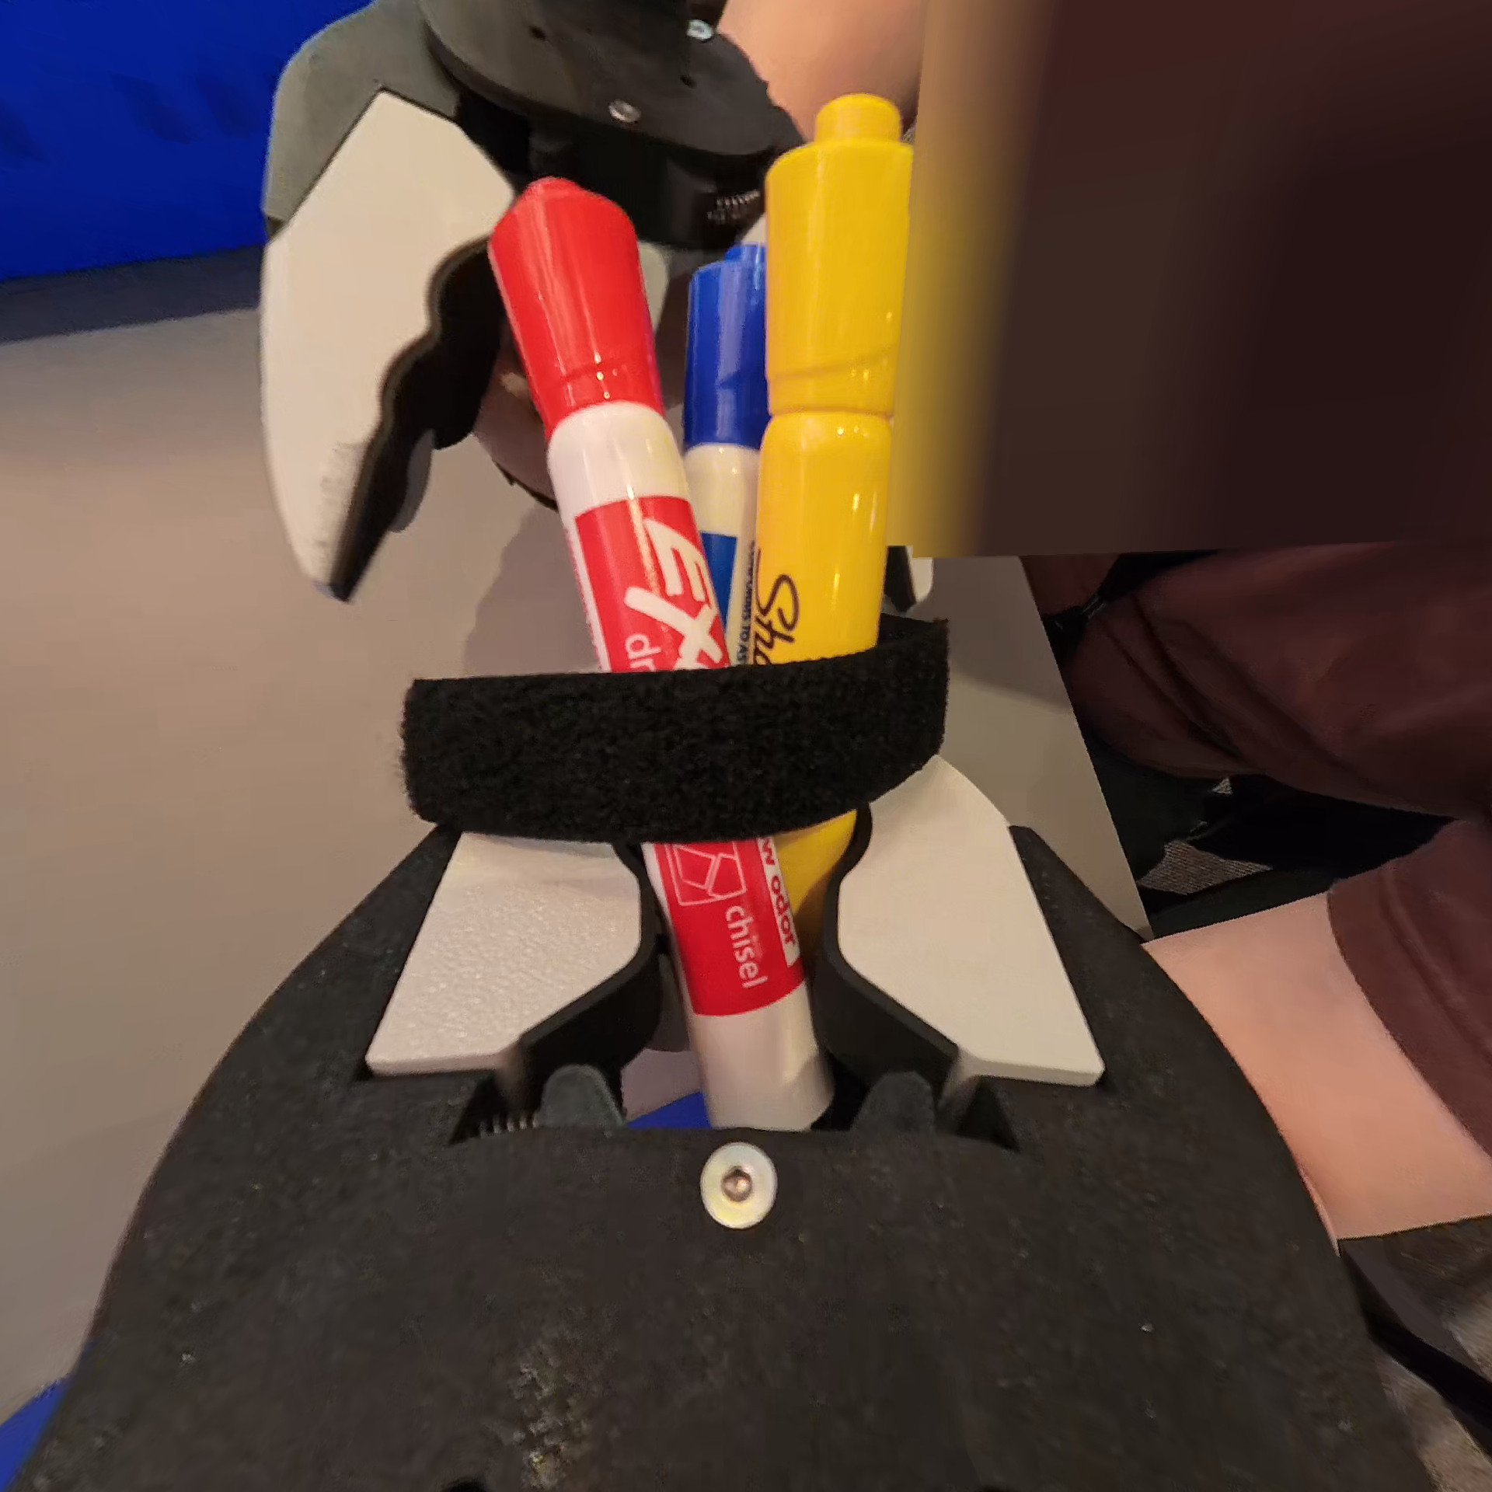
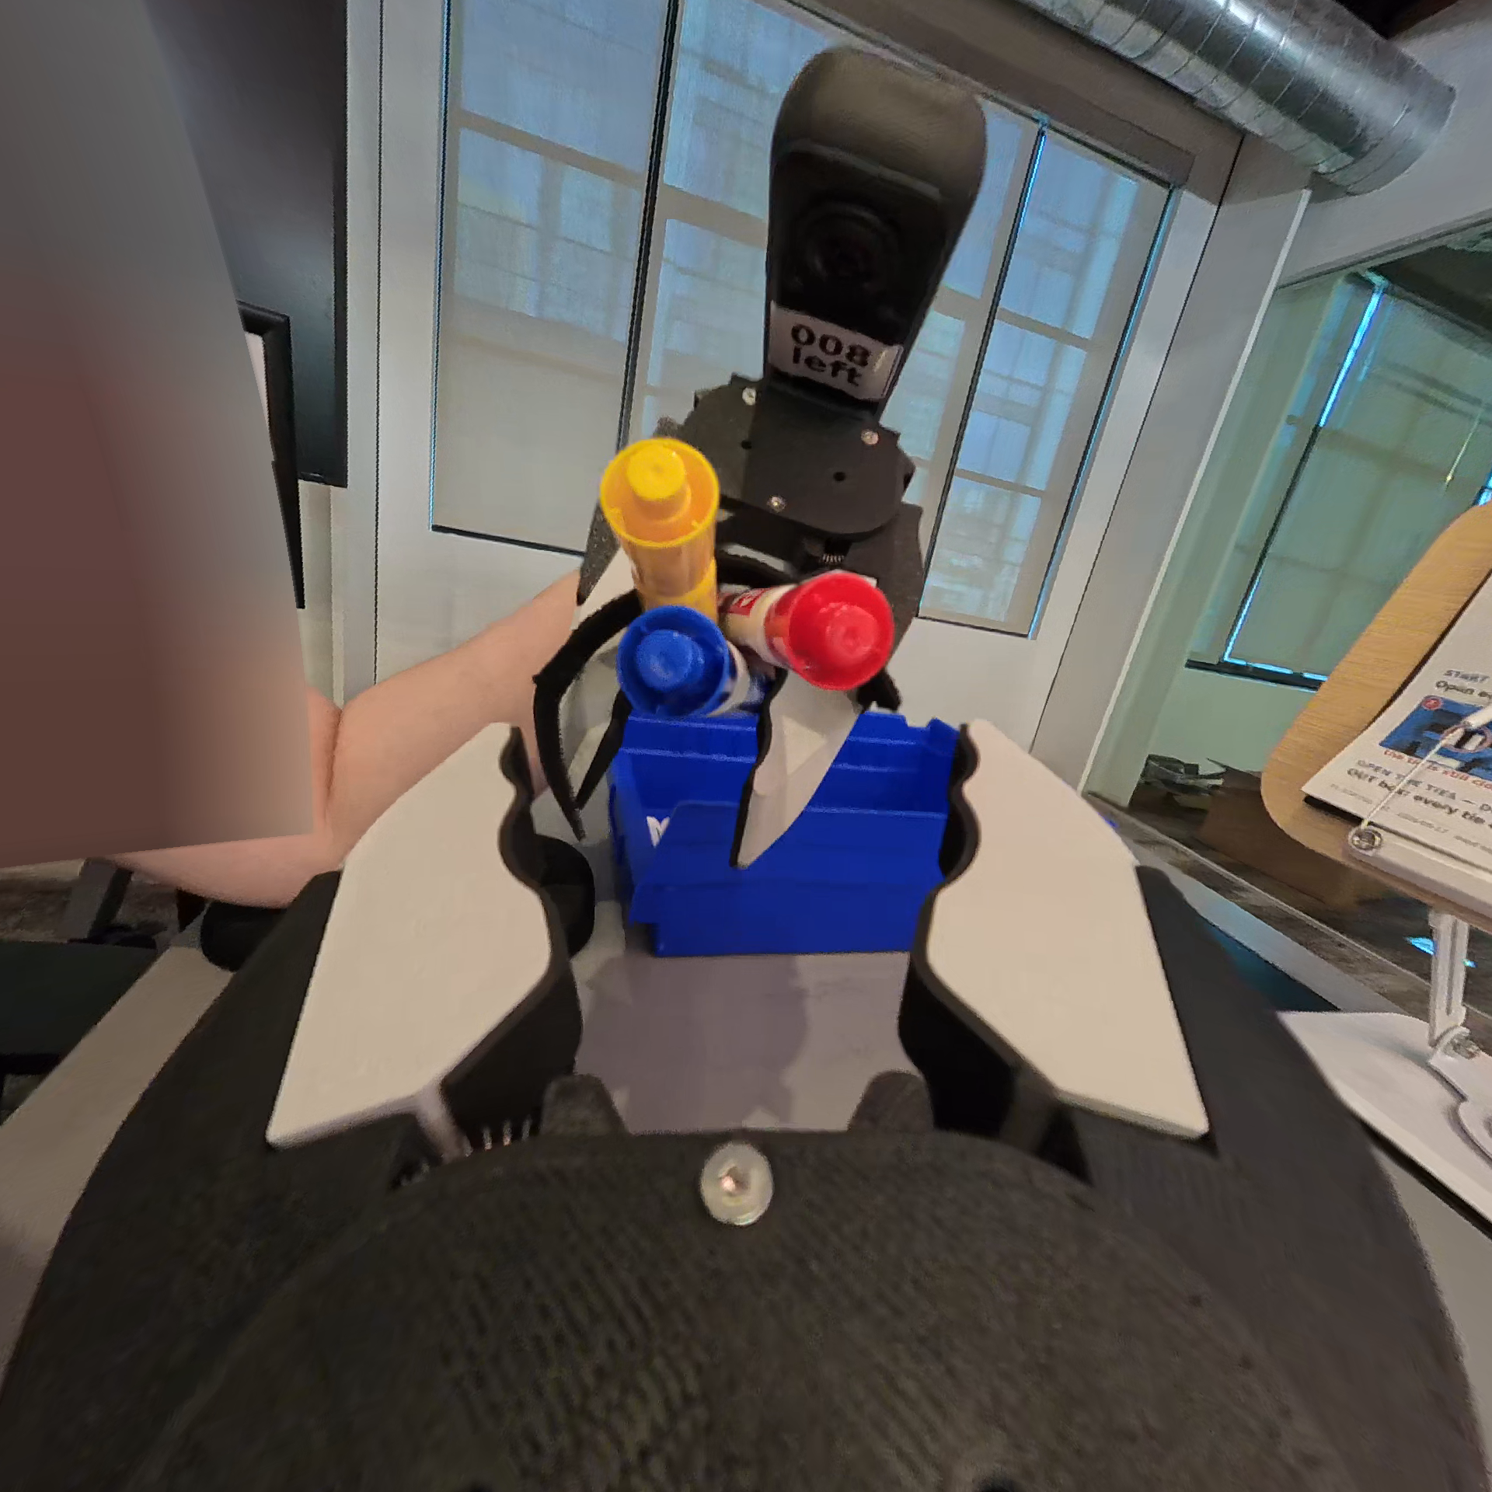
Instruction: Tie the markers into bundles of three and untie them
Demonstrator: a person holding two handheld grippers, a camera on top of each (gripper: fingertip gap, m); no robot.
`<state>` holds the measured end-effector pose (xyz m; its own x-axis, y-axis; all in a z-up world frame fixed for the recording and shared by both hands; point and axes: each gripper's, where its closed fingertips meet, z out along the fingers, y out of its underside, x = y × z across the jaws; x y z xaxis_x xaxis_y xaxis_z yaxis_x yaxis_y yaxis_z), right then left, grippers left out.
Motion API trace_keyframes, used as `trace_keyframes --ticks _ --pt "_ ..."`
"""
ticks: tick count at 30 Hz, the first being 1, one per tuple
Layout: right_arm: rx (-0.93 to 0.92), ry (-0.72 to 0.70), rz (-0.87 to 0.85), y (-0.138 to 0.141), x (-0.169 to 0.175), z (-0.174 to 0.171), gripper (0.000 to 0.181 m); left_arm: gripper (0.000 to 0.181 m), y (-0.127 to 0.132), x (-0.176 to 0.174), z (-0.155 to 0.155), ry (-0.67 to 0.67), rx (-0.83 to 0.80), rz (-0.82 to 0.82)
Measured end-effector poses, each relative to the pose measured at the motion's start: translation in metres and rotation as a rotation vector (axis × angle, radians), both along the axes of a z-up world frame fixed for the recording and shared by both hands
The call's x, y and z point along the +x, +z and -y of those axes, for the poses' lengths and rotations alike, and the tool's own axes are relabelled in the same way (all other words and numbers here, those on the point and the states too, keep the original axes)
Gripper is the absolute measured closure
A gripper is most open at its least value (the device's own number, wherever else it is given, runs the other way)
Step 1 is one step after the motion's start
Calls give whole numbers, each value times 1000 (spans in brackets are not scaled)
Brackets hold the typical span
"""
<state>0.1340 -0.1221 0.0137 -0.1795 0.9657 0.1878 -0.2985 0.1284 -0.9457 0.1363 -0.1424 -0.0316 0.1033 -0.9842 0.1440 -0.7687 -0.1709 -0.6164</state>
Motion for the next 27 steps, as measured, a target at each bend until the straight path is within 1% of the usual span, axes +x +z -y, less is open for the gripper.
trace_keyframes --ticks 3,6,8,14,20,27 --pt "-11 48 -48 11 4 10 76 138 4 3 3 -24 1 28" --pt "-91 91 -80 18 6 16 74 139 6 4 5 -38 4 38" --pt "-127 94 -87 20 6 16 73 139 7 6 8 -53 2 44" --pt "-87 101 -94 19 1 29 73 139 8 11 13 -97 -6 59" --pt "-90 103 -83 20 1 28 80 139 7 11 12 -97 -12 56" --pt "-65 50 -82 22 -2 23 79 139 4 12 13 -102 -22 41"
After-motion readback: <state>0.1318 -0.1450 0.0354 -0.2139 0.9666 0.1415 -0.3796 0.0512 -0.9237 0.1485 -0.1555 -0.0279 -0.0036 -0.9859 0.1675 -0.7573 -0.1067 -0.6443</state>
